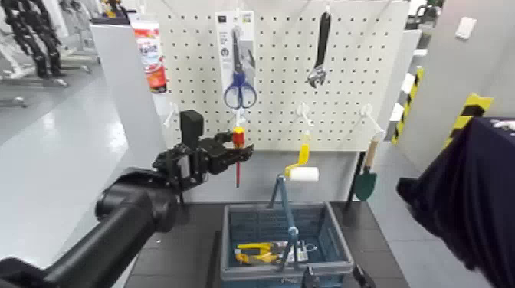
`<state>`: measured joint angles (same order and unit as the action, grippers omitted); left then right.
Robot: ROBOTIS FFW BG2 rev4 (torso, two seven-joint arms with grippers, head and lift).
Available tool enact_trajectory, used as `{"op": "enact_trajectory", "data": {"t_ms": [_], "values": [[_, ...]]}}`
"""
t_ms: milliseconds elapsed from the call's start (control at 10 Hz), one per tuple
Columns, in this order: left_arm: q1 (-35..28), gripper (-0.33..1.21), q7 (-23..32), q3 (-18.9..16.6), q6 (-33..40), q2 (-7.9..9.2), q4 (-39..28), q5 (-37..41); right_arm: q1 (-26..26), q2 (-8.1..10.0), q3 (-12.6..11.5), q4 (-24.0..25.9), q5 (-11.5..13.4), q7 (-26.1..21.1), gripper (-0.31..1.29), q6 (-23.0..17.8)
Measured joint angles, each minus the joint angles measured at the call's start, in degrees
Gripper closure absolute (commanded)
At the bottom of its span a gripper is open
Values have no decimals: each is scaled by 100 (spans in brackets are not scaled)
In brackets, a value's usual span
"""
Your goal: Put the red screwdriver into the crate.
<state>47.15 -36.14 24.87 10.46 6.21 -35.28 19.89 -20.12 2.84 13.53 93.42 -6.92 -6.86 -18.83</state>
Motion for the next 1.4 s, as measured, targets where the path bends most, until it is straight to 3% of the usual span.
{"op": "enact_trajectory", "data": {"t_ms": [300, 900, 1400], "values": [[-8, 119, -32, -37, 40, -14, 28, 110, -1, 7, 8, -2, -3, 1, 14, 1], [-92, 119, -121, -52, 106, -23, -31, 225, -8, 7, 8, -8, -20, 9, 14, 3], [-644, 119, -80, -242, -584, 150, -1421, 174, -34, 15, -18, 1, -20, 9, 14, 38]]}}
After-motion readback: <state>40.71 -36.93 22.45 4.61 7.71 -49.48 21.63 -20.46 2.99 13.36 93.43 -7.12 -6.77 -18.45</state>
